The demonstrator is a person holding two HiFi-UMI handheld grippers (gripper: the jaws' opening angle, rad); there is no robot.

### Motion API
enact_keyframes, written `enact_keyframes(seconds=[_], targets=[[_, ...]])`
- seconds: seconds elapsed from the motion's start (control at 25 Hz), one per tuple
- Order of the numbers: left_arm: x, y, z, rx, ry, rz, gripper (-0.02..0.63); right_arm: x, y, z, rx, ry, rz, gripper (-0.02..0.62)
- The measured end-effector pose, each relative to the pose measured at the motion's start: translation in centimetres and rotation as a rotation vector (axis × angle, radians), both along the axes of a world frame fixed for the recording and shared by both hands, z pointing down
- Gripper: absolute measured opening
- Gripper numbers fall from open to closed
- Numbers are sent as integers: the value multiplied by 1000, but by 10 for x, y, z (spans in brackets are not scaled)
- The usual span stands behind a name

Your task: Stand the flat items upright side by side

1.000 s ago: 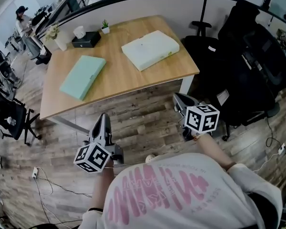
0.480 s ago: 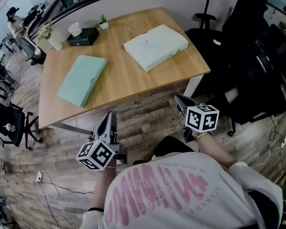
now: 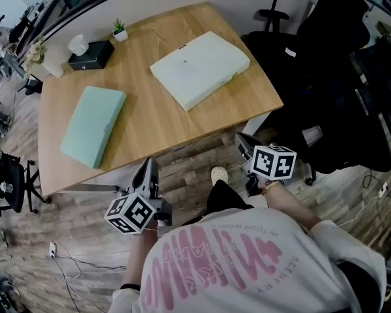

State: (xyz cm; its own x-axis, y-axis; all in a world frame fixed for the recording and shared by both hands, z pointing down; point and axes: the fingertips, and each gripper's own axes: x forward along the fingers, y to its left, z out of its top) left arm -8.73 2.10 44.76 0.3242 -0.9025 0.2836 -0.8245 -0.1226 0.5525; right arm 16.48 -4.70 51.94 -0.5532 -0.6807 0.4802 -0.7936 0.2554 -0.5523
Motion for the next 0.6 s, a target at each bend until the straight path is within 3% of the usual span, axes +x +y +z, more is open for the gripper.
enact_keyframes(seconds=[0.32, 0.48, 0.6], targets=[[16, -115, -33, 83, -20, 15, 0, 21, -116, -18, 49, -35, 28, -2], [25, -163, -51, 168, 3, 41, 0, 35, -168, -35, 89, -54, 34, -2], [27, -193, -58, 182, -62, 54, 0, 45, -193, -39, 79, -69, 42, 0]])
